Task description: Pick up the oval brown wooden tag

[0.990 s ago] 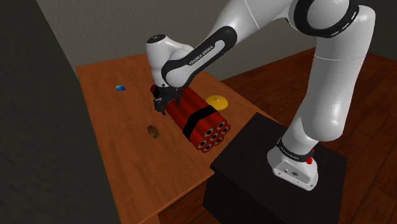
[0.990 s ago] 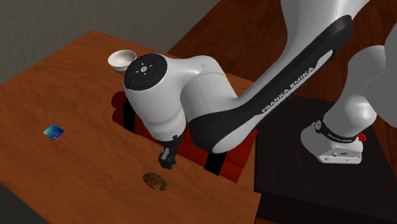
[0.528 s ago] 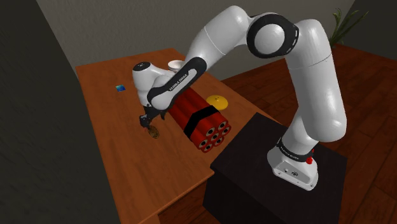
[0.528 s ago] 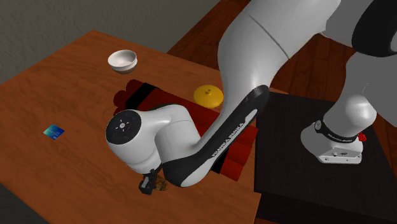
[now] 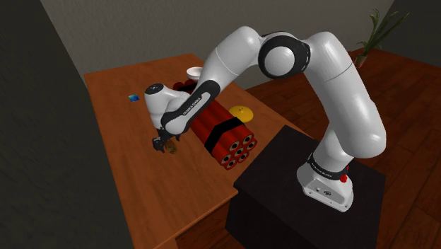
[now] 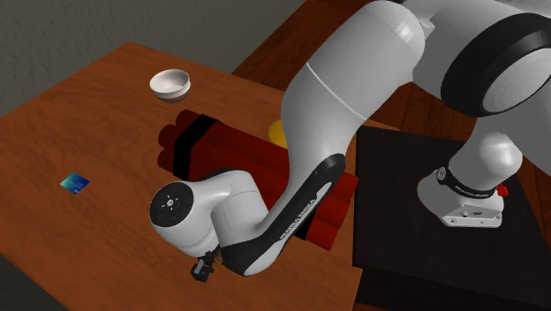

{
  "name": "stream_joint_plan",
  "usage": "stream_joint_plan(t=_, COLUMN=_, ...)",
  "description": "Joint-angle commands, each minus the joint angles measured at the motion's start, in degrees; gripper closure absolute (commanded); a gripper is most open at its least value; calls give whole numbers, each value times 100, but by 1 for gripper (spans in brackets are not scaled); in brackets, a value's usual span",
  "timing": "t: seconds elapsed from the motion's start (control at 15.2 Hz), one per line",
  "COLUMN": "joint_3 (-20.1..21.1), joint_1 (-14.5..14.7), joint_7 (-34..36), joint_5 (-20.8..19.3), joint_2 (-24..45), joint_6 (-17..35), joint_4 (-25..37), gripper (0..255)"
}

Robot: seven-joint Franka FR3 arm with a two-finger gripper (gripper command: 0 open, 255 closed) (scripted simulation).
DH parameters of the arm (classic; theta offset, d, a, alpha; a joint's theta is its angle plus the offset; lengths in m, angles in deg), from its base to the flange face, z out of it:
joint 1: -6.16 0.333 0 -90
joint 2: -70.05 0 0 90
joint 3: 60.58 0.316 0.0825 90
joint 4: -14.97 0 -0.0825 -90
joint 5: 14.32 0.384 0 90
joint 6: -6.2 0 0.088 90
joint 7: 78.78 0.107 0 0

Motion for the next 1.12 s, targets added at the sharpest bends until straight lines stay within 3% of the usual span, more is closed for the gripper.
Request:
stream_joint_plan(t=0.0, joint_3=-19, joint_1=17, joint_7=19, joint_5=-19, joint_2=81, joint_6=63, joint_4=21, gripper=0)
stream_joint_plan(t=0.13, joint_3=-19, joint_1=17, joint_7=19, joint_5=-19, joint_2=82, joint_6=62, joint_4=22, gripper=0)
stream_joint_plan(t=0.2, joint_3=-18, joint_1=17, joint_7=17, joint_5=-18, joint_2=82, joint_6=58, joint_4=27, gripper=255)
stream_joint_plan(t=1.06, joint_3=35, joint_1=-21, joint_7=-19, joint_5=33, joint_2=-158, joint_6=-101, joint_4=-56, gripper=255)
